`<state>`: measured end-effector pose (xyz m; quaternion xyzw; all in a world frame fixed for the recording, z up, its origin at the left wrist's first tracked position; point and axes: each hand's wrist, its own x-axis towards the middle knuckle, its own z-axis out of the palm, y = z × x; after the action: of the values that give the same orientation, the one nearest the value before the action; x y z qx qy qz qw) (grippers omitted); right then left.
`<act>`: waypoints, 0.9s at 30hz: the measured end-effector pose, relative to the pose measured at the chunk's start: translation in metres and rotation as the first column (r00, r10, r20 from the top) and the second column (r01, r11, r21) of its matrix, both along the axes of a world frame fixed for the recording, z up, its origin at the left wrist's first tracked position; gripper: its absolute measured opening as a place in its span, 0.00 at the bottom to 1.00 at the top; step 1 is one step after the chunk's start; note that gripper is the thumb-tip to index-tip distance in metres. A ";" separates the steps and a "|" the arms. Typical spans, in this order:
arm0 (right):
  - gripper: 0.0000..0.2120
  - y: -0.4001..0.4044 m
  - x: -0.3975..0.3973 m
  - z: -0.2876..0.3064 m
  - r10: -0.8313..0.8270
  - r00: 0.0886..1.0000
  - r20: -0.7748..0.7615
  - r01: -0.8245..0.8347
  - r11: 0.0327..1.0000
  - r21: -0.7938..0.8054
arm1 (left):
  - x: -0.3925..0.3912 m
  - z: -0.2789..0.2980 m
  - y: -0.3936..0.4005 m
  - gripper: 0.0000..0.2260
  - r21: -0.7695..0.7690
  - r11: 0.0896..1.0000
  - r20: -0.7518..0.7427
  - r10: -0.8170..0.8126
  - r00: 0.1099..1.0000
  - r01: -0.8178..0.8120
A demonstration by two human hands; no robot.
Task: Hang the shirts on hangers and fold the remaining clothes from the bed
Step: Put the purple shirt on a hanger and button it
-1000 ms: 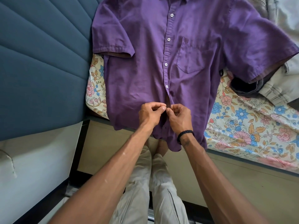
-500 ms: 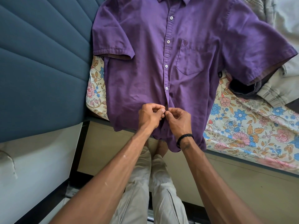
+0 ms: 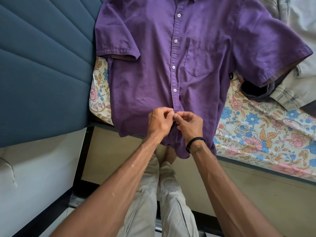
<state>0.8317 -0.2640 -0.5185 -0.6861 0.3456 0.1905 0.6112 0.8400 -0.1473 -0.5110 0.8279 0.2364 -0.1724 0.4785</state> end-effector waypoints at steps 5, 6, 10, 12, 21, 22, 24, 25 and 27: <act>0.08 -0.001 0.006 -0.002 0.084 0.996 0.009 -0.084 0.996 0.012 | 0.007 -0.005 0.008 0.05 -0.010 1.000 -0.035 0.024 0.999 -0.024; 0.07 -0.003 0.007 -0.001 0.095 0.995 -0.005 -0.095 0.994 0.045 | 0.007 -0.006 0.008 0.03 -0.020 0.999 -0.048 0.032 0.998 -0.033; 0.02 -0.014 0.014 0.002 0.120 0.981 -0.150 -0.072 0.953 0.296 | 0.010 -0.010 0.011 0.05 -0.103 0.991 -0.051 0.075 0.996 -0.079; 0.03 -0.020 0.019 0.005 0.109 0.963 -0.248 0.013 0.897 0.442 | 0.011 -0.013 0.013 0.05 -0.164 0.980 -0.075 0.106 0.992 -0.117; 0.04 -0.014 0.025 0.012 0.211 0.964 -0.160 -0.162 0.948 0.273 | 0.009 -0.016 0.016 0.03 -0.196 0.974 -0.071 0.101 0.992 -0.113; 0.05 -0.012 0.025 0.013 0.188 0.963 -0.191 -0.112 0.930 0.350 | 0.009 -0.016 0.017 0.03 -0.125 0.991 -0.021 0.054 0.998 -0.056; 0.06 -0.011 0.026 0.014 0.138 0.959 -0.247 -0.006 0.882 0.471 | 0.008 -0.015 0.017 0.03 0.062 0.995 0.089 -0.085 0.992 0.080; 0.06 -0.010 0.025 0.013 0.115 0.957 -0.266 0.037 0.863 0.505 | 0.008 -0.014 0.017 0.03 0.141 0.981 0.141 -0.154 0.978 0.134; 0.07 -0.011 0.023 0.011 0.081 0.952 -0.295 0.101 0.827 0.553 | 0.008 -0.013 0.016 0.03 0.253 0.946 0.194 -0.257 0.947 0.205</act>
<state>0.8548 -0.2748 -0.5076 -0.4362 0.3683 0.3841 0.7256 0.8482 -0.1312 -0.5242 0.9137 0.0998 -0.1045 0.3798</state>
